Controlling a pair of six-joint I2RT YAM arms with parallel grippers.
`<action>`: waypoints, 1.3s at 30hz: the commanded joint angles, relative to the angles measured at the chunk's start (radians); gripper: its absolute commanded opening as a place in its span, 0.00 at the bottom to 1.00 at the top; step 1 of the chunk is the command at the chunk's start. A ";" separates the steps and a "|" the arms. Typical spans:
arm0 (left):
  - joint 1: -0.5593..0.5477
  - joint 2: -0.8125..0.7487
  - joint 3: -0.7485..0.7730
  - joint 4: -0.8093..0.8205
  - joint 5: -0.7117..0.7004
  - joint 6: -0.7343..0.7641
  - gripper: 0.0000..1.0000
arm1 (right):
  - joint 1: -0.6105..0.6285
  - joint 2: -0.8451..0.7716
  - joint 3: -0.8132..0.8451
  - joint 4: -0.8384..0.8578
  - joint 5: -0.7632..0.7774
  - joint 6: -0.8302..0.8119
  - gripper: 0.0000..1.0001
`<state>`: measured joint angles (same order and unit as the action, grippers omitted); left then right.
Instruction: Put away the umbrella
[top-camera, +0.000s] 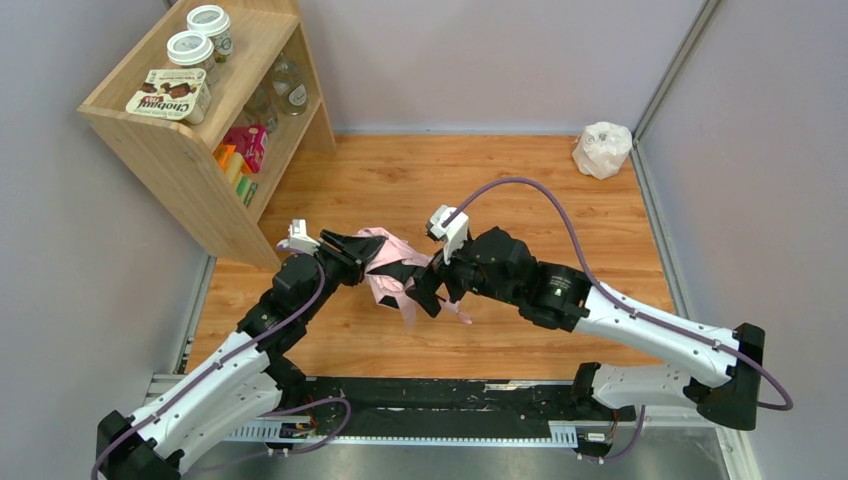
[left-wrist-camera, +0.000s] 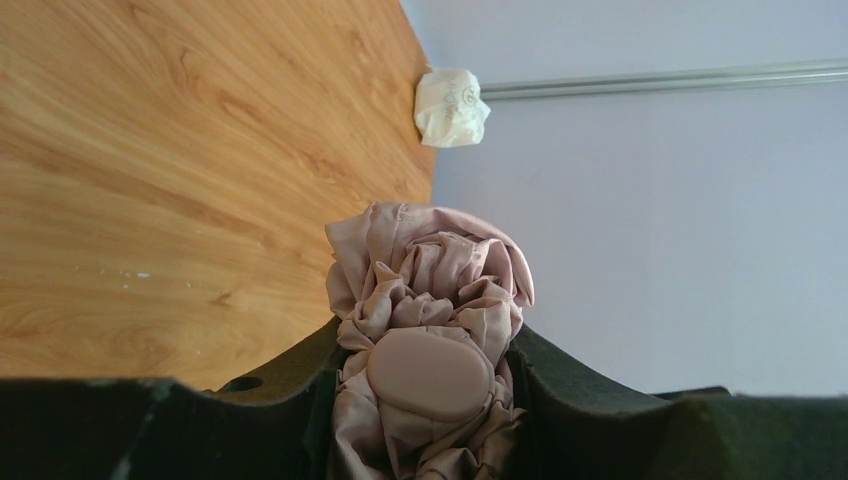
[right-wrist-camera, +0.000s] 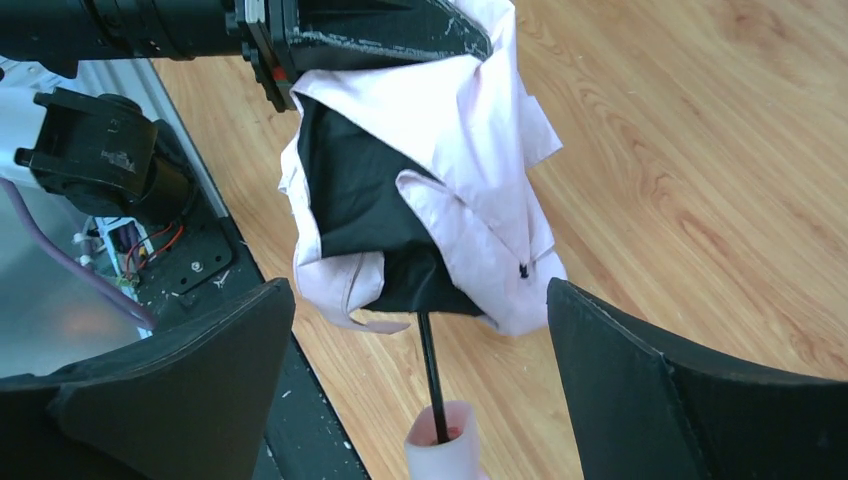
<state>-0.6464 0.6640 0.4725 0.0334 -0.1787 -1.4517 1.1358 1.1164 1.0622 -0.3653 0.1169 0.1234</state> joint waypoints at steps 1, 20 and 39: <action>-0.002 0.014 -0.009 0.029 0.024 -0.035 0.00 | -0.085 0.040 0.062 -0.040 -0.224 -0.019 1.00; -0.002 0.108 -0.058 0.097 0.062 -0.032 0.00 | -0.002 0.088 0.074 0.015 -0.016 0.050 0.63; -0.002 0.114 -0.081 0.100 0.093 -0.047 0.00 | 0.119 0.345 0.254 -0.119 0.355 -0.028 0.29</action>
<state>-0.6464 0.7959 0.3920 0.0490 -0.1074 -1.4597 1.2495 1.4536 1.2591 -0.4492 0.3195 0.1200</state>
